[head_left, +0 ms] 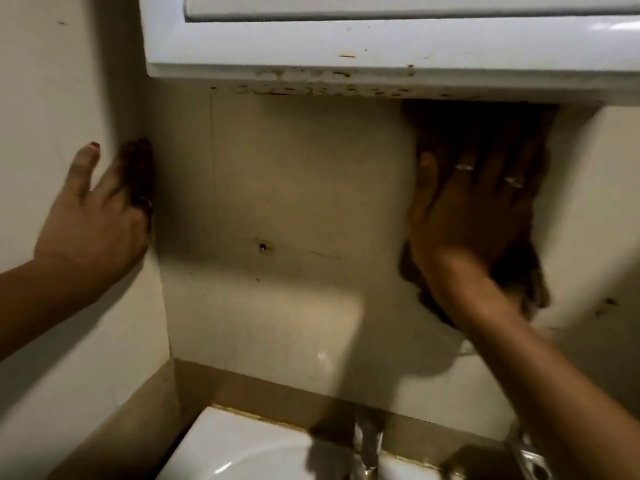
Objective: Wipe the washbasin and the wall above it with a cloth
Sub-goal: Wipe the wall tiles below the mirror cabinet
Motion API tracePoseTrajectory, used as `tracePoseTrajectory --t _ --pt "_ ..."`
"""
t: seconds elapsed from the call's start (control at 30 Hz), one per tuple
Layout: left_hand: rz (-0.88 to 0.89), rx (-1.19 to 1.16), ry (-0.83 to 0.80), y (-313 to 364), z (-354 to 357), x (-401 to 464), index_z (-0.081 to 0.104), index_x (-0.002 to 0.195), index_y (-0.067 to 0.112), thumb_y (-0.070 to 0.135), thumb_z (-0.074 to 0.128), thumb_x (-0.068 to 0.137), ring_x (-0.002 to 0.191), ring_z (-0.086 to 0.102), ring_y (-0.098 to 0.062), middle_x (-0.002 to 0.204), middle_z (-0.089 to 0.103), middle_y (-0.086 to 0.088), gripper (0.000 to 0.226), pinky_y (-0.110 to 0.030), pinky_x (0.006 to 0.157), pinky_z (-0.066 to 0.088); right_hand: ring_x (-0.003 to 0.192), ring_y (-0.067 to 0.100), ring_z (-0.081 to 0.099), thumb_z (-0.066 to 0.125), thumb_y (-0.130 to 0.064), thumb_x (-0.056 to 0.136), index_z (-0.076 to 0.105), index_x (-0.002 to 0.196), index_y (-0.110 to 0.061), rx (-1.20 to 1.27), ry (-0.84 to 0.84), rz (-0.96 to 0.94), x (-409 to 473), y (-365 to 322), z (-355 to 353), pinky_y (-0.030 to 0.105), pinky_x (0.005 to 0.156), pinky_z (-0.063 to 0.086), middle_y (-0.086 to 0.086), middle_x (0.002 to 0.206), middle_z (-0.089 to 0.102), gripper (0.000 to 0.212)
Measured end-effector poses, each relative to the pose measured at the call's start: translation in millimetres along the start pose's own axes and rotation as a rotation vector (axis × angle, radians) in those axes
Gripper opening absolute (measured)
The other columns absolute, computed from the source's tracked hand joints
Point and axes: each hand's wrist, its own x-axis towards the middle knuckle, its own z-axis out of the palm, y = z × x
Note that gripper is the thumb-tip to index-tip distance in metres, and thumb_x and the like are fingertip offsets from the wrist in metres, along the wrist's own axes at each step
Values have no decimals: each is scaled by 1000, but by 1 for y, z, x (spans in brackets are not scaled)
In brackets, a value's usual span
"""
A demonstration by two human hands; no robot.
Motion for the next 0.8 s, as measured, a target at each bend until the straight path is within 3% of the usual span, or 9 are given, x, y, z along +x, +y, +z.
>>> tracePoseTrajectory --t 0.07,0.13,0.2,0.27,0.33,0.43,0.53,0.7,0.8 --pt "8 26 -26 -4 3 3 62 115 -3 15 47 84 143 -2 -34 148 29 -28 39 -48 112 -11 131 49 38 40 -39 99 47 137 -4 96 9 -81 -11 -38 10 53 112 21 27 140 45 52" --pt "88 15 -44 -12 5 5 66 101 -11 7 50 79 137 22 -37 138 40 -34 33 -39 113 9 131 45 39 40 -42 99 49 136 -8 170 -58 -153 -21 -84 13 48 114 17 23 140 46 51" --pt "159 125 -1 -15 -4 7 70 93 -7 11 53 79 119 38 -37 127 52 -34 29 -36 93 27 132 42 40 42 -43 97 50 136 -11 224 -93 -194 -24 -118 19 45 116 12 20 141 47 51" --pt "229 193 -18 -14 -13 7 69 107 9 25 48 88 121 40 -34 133 53 -23 33 -35 88 26 132 40 41 42 -44 96 50 136 -13 222 -98 -232 -25 -145 27 43 115 9 18 141 48 51" --pt "208 193 -100 -16 -18 6 60 121 16 30 34 95 127 35 -33 139 48 -15 40 -36 97 25 132 39 42 42 -43 96 50 136 -13 239 -131 -311 -25 -175 33 45 116 10 17 141 48 51" --pt "202 188 -84 -16 -25 2 68 102 12 18 45 85 113 48 -38 111 65 -19 29 -42 105 32 133 37 40 43 -40 95 48 138 -15 211 -180 -475 -29 -205 39 47 113 15 15 143 46 51" --pt "259 -3 -28 -25 -31 -8 66 71 -2 8 67 62 87 60 -44 78 65 -28 13 -47 88 47 138 35 33 39 -40 96 40 144 -16 156 -214 -519 -36 -214 41 46 114 11 15 149 37 53" --pt "224 -219 132 -31 -47 -20 49 83 2 9 49 76 69 48 -37 76 48 -21 10 -44 63 43 143 34 21 41 -24 97 33 146 -8 321 -336 -683 -88 -201 28 46 118 9 18 153 27 52" --pt "205 -270 174 -29 -48 -15 46 87 4 11 46 76 73 45 -35 82 46 -19 13 -41 58 41 145 30 17 44 -31 96 26 149 -11 260 -448 -884 -150 -179 20 44 118 2 13 156 20 59"
